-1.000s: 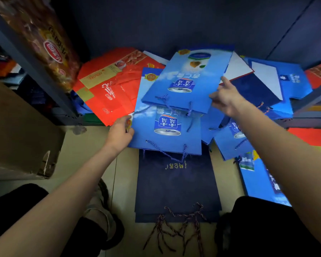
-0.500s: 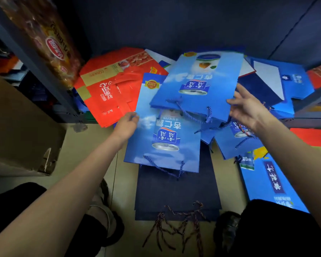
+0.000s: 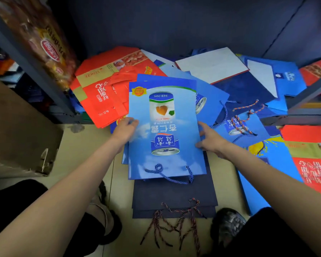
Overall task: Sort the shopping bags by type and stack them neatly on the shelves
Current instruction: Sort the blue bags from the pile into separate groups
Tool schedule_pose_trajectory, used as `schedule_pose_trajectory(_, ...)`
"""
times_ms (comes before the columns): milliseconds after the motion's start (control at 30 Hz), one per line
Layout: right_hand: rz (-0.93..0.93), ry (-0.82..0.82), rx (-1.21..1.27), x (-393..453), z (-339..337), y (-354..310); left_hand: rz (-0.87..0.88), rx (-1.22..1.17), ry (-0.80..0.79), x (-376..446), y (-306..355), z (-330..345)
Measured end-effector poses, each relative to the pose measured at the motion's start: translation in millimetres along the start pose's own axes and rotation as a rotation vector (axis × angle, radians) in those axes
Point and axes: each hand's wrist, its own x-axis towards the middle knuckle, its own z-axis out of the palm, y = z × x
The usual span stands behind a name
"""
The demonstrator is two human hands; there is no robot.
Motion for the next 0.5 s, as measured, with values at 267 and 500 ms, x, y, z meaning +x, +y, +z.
schedule_pose_trajectory(267,0.115,0.160,0.189,11.2,17.4,-18.1,-0.168,0.036,0.029,-15.8,19.8,13.4)
schedule_pose_trajectory(500,0.017,0.238,0.247,-10.0,-4.0,-23.6,-0.177,-0.236,0.117,-58.2,-1.2,5.4)
